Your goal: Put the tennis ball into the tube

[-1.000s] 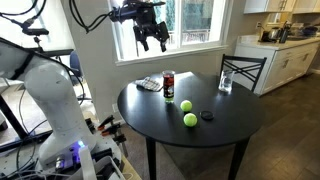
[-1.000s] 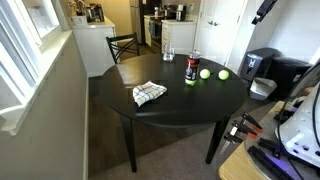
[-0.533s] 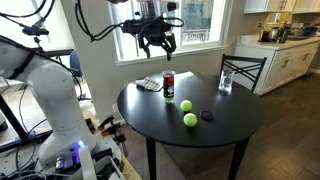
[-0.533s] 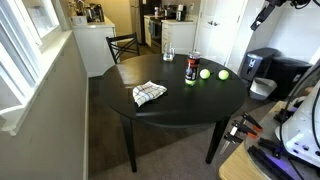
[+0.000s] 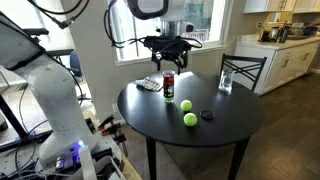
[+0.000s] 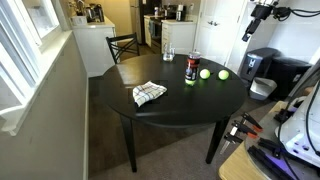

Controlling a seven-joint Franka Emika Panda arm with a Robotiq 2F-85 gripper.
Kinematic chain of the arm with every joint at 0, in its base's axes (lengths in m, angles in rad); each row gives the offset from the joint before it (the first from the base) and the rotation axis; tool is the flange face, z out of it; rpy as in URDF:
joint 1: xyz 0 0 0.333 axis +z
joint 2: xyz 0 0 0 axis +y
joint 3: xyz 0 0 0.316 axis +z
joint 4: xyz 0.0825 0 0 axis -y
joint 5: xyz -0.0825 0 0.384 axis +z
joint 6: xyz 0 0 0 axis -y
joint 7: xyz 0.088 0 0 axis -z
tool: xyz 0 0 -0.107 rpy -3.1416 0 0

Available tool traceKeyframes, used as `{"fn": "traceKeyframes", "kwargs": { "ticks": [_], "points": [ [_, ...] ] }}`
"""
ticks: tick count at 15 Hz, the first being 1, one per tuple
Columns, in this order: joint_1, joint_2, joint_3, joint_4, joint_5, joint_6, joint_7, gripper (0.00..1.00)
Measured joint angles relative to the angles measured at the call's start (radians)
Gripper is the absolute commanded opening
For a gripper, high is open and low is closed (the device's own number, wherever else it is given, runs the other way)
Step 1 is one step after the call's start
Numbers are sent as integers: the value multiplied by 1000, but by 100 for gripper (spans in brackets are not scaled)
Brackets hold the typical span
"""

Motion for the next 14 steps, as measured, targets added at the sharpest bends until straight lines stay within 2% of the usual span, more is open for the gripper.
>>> {"fn": "traceKeyframes", "kwargs": {
  "ticks": [3,6,10,14],
  "points": [
    [-5,164,1,65,90,38,-70,100],
    [-41,279,49,112,142,83,-102,100],
    [-114,362,145,144,146,183,-102,100],
    [-161,427,219,166,146,235,-102,100]
  ]
}}
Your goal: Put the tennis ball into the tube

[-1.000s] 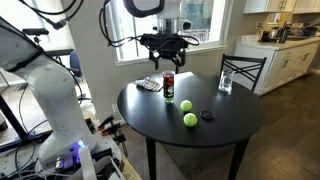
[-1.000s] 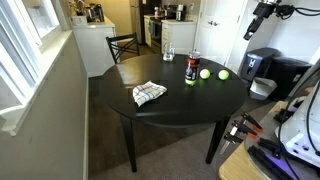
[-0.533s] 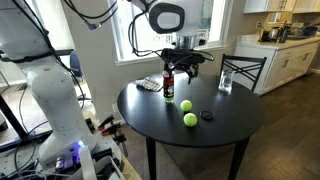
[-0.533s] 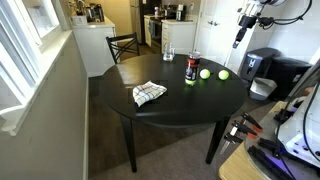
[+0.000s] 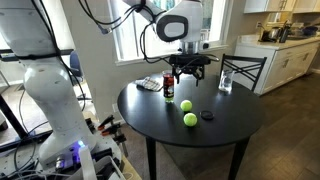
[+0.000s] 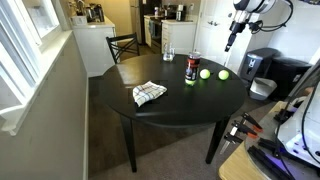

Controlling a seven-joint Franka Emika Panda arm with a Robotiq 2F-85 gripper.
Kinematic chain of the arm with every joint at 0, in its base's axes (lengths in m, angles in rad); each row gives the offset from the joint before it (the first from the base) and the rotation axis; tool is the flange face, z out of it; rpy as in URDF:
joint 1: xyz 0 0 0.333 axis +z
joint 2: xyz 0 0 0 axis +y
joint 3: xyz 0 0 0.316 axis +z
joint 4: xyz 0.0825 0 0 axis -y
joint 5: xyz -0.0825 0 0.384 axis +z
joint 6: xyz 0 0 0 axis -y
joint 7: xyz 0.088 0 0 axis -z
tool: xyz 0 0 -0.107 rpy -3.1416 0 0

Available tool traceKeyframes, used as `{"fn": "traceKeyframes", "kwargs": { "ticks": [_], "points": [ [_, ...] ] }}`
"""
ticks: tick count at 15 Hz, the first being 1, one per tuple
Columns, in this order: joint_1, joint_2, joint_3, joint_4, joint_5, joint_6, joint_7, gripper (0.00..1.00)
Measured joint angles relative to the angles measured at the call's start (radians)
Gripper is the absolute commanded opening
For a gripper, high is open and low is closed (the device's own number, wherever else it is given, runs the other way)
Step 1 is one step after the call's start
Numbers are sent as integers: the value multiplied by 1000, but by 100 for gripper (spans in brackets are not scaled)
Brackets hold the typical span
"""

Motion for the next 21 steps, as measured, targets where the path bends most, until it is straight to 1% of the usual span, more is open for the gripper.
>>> {"fn": "traceKeyframes", "kwargs": {
  "ticks": [6,9,13,21],
  "points": [
    [-24,102,104,41,0,8,-4,100],
    [-27,131,144,57,-9,15,-22,100],
    [-36,131,160,57,-10,15,-21,100],
    [-49,140,167,59,-10,15,-21,100]
  ]
}}
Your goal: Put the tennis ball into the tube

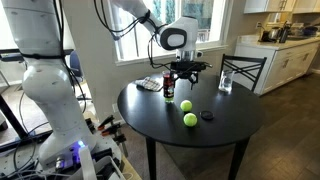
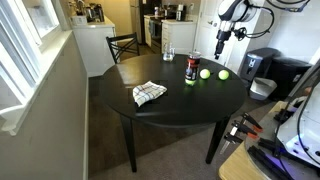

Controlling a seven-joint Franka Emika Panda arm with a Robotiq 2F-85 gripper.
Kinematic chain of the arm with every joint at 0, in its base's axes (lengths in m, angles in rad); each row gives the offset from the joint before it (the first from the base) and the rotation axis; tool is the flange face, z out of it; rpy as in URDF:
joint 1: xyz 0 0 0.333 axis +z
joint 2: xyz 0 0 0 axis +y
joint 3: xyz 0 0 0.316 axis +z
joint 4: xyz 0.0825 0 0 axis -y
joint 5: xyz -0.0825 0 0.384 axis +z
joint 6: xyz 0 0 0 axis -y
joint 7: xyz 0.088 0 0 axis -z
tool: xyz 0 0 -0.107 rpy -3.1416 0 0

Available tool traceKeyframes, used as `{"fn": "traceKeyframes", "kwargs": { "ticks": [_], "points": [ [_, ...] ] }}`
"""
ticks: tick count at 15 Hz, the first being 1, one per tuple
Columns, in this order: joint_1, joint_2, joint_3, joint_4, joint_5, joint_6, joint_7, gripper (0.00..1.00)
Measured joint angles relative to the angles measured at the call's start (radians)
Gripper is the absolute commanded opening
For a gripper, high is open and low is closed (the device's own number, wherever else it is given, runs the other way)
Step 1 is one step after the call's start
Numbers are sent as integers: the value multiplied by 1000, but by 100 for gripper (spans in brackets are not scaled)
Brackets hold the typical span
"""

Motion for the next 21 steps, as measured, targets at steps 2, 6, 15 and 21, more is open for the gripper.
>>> {"fn": "traceKeyframes", "kwargs": {
  "ticks": [2,6,15,21],
  "points": [
    [-11,19,0,6,0,0,0,100],
    [-34,71,4,26,-9,42,-15,100],
    [-93,222,110,86,-8,186,-201,100],
    [-145,286,179,100,-6,236,-303,100]
  ]
}}
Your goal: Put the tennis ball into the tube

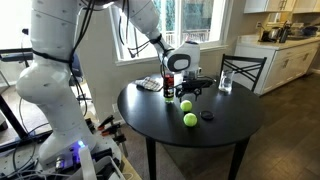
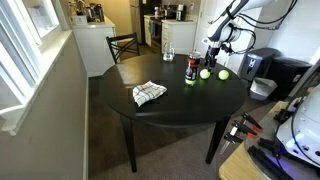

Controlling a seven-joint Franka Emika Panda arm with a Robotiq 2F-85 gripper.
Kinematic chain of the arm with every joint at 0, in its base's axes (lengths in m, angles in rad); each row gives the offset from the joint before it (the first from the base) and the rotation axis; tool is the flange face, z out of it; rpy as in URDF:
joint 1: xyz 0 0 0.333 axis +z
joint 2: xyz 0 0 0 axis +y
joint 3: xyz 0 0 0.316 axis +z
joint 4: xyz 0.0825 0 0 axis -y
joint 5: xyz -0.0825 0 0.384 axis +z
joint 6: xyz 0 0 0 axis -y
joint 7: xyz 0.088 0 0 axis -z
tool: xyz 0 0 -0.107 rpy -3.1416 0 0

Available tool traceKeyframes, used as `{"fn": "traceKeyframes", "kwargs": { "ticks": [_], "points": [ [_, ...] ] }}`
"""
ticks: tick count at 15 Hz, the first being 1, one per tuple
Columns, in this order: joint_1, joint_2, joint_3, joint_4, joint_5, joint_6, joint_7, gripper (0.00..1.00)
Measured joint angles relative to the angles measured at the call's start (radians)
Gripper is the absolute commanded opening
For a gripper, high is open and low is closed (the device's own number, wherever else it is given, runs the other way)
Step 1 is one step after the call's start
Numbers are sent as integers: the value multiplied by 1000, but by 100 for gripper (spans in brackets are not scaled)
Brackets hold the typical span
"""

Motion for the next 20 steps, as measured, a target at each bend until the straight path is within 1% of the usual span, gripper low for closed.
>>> {"fn": "traceKeyframes", "kwargs": {
  "ticks": [7,12,19,20],
  "points": [
    [-26,28,27,2,0,5,-48,100],
    [-32,51,43,2,0,61,-82,100],
    [-64,78,82,6,0,65,-105,100],
    [-66,79,83,7,0,65,-105,75]
  ]
}}
